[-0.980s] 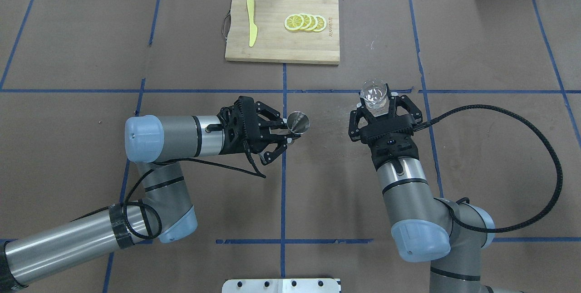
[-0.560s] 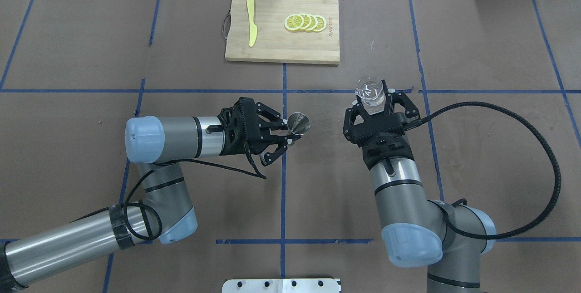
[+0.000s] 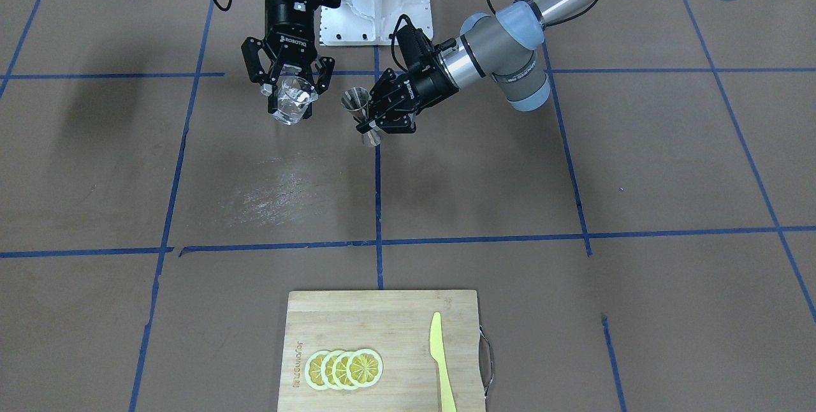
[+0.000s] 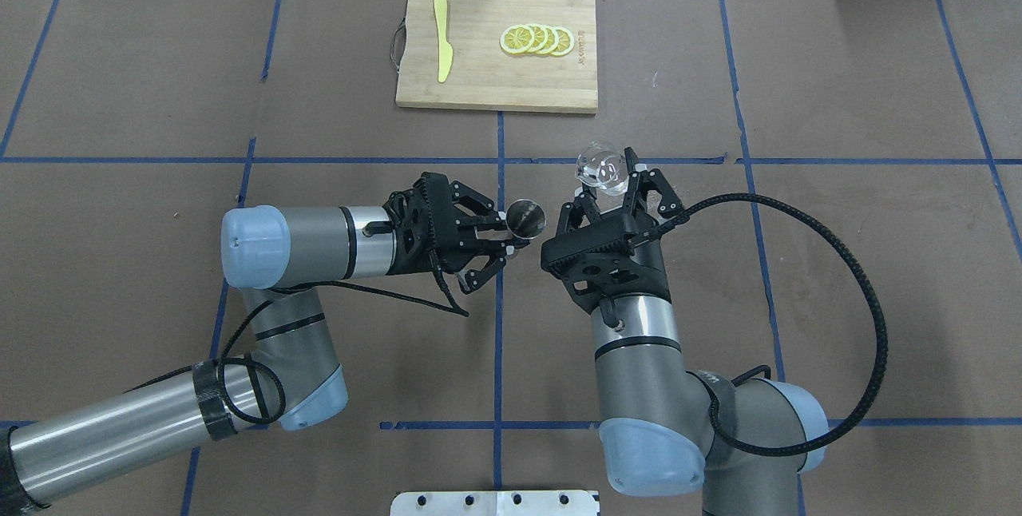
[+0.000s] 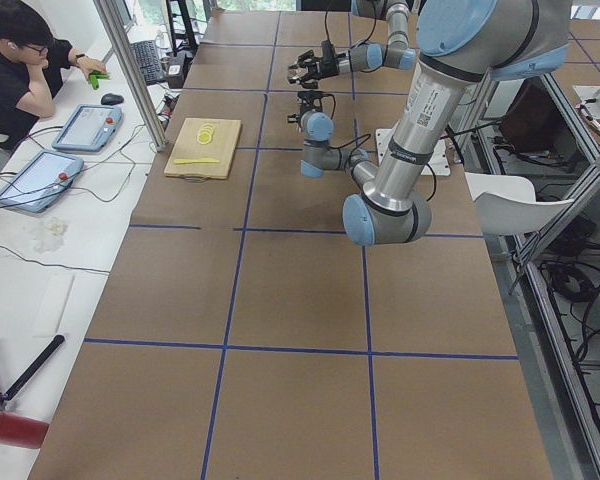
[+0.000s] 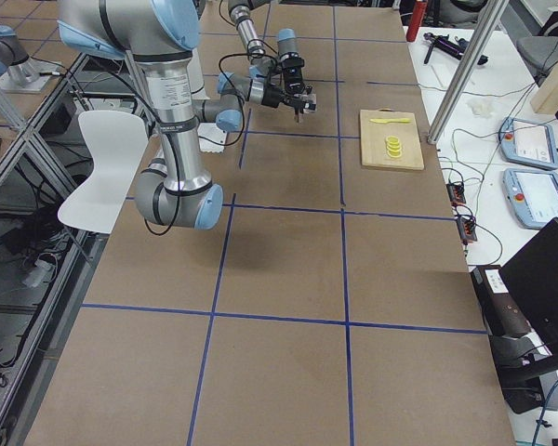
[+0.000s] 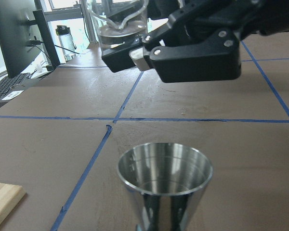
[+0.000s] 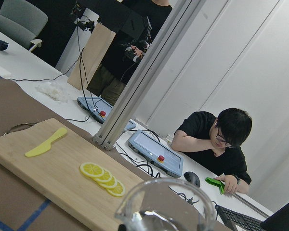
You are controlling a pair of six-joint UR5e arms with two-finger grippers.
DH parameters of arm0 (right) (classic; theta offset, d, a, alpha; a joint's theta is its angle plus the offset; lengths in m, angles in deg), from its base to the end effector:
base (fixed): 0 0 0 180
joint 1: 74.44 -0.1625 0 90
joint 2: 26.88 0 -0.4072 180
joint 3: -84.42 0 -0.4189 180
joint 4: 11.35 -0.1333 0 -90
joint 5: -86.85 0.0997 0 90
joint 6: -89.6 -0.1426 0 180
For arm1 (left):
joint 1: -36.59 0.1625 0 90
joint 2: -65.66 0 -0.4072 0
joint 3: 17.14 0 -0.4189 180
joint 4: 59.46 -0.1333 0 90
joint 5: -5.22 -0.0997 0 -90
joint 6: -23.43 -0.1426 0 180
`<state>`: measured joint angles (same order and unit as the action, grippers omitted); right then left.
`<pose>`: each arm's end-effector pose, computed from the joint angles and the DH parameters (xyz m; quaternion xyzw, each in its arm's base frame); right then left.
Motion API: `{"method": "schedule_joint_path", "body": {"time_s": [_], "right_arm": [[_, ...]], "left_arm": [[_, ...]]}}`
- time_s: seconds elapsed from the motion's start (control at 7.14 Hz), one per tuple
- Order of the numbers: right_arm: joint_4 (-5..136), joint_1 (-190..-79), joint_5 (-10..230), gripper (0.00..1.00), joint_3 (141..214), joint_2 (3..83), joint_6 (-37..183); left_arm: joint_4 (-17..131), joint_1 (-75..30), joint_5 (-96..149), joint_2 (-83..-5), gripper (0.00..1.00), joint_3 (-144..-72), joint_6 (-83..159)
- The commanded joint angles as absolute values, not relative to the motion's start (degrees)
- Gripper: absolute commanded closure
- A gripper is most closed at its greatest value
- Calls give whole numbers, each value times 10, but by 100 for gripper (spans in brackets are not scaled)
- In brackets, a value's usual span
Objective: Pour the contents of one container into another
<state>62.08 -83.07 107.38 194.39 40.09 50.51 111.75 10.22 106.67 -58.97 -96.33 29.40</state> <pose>-0.5129 -0.3477 0.1909 0.6319 -0.1088 0.0068 0.7673 0.6018 -0.4155 0.1958 0.6137 0.5005 0.3613 0.4923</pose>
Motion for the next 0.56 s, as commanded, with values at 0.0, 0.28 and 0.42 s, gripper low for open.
{"method": "schedule_joint_path", "body": {"time_s": [0.0,0.28,0.42], "right_arm": [[645,-824,1057,100,1942,383,576],[646,-817,1051,100,1942,382,580],[647,-809,1046,100,1941,382,588]], "left_arm": [[1118,102,1066,-590,100,-963,294],[1118,104,1066,-590,100,-963,294],[1118,104,1066,-590,100,-963,294]]}}
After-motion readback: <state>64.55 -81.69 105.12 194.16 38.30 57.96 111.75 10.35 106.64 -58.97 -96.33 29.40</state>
